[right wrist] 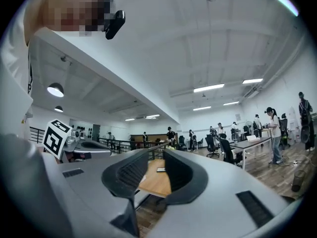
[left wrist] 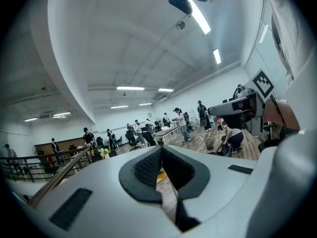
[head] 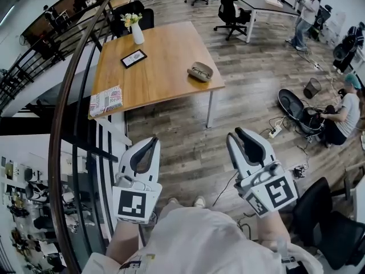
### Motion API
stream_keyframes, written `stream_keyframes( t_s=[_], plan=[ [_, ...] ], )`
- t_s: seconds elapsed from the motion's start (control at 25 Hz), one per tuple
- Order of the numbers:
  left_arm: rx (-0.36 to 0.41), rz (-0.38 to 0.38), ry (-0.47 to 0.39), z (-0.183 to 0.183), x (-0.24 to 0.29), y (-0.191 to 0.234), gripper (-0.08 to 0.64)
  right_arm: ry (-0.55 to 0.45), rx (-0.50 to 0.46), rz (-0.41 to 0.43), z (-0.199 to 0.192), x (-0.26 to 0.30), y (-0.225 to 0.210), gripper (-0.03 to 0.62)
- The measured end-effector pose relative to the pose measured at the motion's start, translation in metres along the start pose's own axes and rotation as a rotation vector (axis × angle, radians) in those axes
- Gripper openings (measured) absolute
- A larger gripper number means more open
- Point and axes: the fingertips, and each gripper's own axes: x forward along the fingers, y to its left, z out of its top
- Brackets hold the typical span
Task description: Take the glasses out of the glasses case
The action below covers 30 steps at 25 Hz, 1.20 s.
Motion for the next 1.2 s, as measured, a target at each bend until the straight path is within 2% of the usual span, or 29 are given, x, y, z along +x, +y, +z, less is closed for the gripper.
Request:
stream_keyframes(
  t_s=[0.04,0.08,0.36,0.76,1.2],
  plan=[
    [-0.003,0.002,0.0,0.0,0.001,-0.001,0.017,-0.005,0.004,-0.003,0.001,-0.001,-0.003,0.165],
    [-0.006,0.004,0.0,0.0,0.003,-0.001,0.017,-0.007,0.007,-0.004,0.001,-0.002,-0.005,0.227],
    [-0.02,-0.03,-0.038,0.01,0.019,-0.018,0.017,0.011,-0.011,0.005,-0.003,-0.003,-0.013,0.23],
    [-0.029,-0.043,-0.042,0.003,0.05,0.003,0.017,0.035,-0.027,-0.008,-0.013,0.025,-0.03,0.23],
    [-0.025,-0.097,-0.056,-0.007,0.143,0.042,0.017,0.063,-0.067,-0.039,-0.028,0.1,-0.088,0.23]
  ],
)
